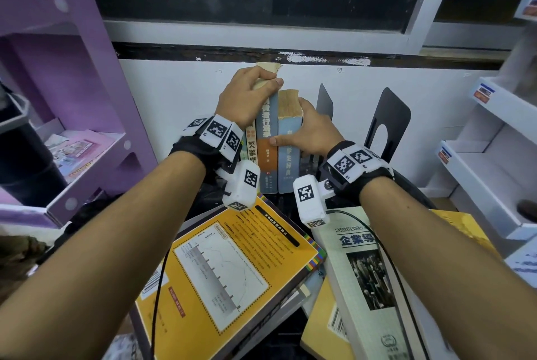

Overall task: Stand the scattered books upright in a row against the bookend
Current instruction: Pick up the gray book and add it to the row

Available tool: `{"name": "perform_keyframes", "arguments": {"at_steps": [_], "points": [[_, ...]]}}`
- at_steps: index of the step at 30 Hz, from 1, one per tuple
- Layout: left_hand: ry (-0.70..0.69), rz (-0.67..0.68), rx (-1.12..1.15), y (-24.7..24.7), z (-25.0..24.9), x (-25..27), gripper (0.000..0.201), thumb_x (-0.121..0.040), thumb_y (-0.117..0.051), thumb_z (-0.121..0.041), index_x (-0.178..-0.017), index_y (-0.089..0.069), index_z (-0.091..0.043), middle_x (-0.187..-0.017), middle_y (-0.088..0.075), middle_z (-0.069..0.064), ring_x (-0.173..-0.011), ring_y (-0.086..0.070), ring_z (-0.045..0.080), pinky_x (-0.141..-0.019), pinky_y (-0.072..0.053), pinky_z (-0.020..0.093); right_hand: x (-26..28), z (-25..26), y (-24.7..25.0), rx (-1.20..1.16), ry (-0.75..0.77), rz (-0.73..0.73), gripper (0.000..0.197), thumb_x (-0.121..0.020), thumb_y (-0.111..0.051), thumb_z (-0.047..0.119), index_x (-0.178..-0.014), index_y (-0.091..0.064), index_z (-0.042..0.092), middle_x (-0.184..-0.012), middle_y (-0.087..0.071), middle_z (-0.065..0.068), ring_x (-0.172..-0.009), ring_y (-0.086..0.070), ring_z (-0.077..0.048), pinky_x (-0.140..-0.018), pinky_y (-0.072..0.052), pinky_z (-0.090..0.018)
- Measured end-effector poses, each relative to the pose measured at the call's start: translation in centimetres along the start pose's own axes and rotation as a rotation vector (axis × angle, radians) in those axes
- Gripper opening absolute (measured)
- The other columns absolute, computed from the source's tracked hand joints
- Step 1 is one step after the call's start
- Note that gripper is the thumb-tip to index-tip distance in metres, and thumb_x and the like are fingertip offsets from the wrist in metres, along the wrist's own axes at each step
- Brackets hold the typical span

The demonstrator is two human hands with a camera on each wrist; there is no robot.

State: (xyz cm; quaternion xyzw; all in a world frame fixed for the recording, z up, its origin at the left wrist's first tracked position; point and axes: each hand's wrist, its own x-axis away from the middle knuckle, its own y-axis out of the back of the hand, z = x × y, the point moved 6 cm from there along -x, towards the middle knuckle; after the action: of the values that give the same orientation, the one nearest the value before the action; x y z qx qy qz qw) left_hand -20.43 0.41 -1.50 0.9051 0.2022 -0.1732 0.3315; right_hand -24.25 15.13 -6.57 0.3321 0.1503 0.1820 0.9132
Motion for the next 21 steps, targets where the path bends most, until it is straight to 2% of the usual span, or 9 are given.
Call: {"name": "perform_keyframes", "arguments": {"at_steps": [2,5,7,10,12,14,18,21], "points": [[0.006,-0.001,0.000,0.0,-0.2,0.0,0.029,-0.089,-0.053,-0.049,-0.110,-0.063,-0.031,-0.125,-0.053,-0.005,-0.116,-0.049,0.011,-0.102,-0.038,0.037,0.1,0.1,0.3,0.003,-0.010,0.015,0.095,-0.063,-0.087,0.044,-0.140,-0.036,0.025,-0.121,-0.061,0.003,-0.109,-0.059,-0.017,-0.088,-0.053,-0.032],[0.023,0.011,0.006,0.1,-0.3,0.1,0.026,-0.089,-0.055,-0.047,-0.108,-0.063,-0.031,-0.118,-0.052,-0.006,-0.114,-0.050,0.013,-0.102,-0.039,0.038,0.6,0.0,0.6,-0.007,-0.039,0.045,0.095,-0.068,-0.085,0.039,-0.144,-0.029,0.024,-0.111,-0.058,0.004,-0.095,-0.059,-0.013,-0.066,-0.050,-0.021],[0.027,0.025,-0.004,0.3,-0.6,0.2,0.024,-0.090,-0.055,-0.046,-0.107,-0.063,-0.030,-0.116,-0.053,-0.005,-0.113,-0.052,0.015,-0.101,-0.041,0.038,0.9,0.2,0.7,0.003,-0.042,0.068,0.095,-0.071,-0.084,0.038,-0.145,-0.026,0.023,-0.109,-0.058,0.004,-0.093,-0.058,-0.013,-0.063,-0.048,-0.020],[0.040,0.032,-0.014,0.7,-1.3,0.5,0.026,-0.091,-0.054,-0.043,-0.109,-0.064,-0.026,-0.120,-0.056,-0.001,-0.111,-0.053,0.017,-0.097,-0.042,0.035,1.3,0.1,1.3,0.026,-0.057,0.084,0.097,-0.075,-0.081,0.035,-0.149,-0.020,0.022,-0.116,-0.056,0.001,-0.101,-0.055,-0.016,-0.081,-0.049,-0.027],[0.043,0.020,-0.016,1.1,-1.9,1.0,0.027,-0.092,-0.054,-0.039,-0.110,-0.066,-0.023,-0.118,-0.058,-0.002,-0.107,-0.053,0.016,-0.093,-0.041,0.032,1.7,0.3,1.4,0.035,-0.061,0.113,0.103,-0.074,-0.082,0.036,-0.152,-0.015,0.020,-0.136,-0.052,-0.004,-0.116,-0.053,-0.020,-0.096,-0.048,-0.033],[0.048,0.011,-0.008,1.4,-2.7,1.6,0.025,-0.092,-0.054,-0.035,-0.109,-0.067,-0.021,-0.112,-0.058,-0.005,-0.103,-0.052,0.013,-0.088,-0.039,0.029,2.4,0.6,1.4,0.070,-0.062,0.158,0.109,-0.074,-0.081,0.039,-0.153,-0.009,0.021,-0.147,-0.044,-0.007,-0.130,-0.046,-0.024,-0.105,-0.042,-0.038],[0.033,-0.006,-0.021,1.7,-4.2,3.3,0.024,-0.091,-0.056,-0.029,-0.108,-0.068,-0.017,-0.115,-0.062,-0.002,-0.101,-0.051,0.011,-0.085,-0.037,0.026,4.2,1.4,2.0,0.099,-0.057,0.204,0.106,-0.078,-0.078,0.035,-0.153,-0.004,0.023,-0.150,-0.039,-0.012,-0.136,-0.040,-0.026,-0.108,-0.038,-0.037],[0.032,-0.010,-0.050,1.6,-5.1,4.7,0.019,-0.089,-0.060,-0.026,-0.104,-0.068,-0.017,-0.114,-0.066,0.003,-0.102,-0.056,0.014,-0.088,-0.043,0.029,5.7,1.6,2.7,0.174,-0.065,0.242,0.099,-0.081,-0.075,0.038,-0.153,-0.007,0.023,-0.153,-0.035,-0.014,-0.136,-0.040,-0.028,-0.108,-0.038,-0.037]]}}
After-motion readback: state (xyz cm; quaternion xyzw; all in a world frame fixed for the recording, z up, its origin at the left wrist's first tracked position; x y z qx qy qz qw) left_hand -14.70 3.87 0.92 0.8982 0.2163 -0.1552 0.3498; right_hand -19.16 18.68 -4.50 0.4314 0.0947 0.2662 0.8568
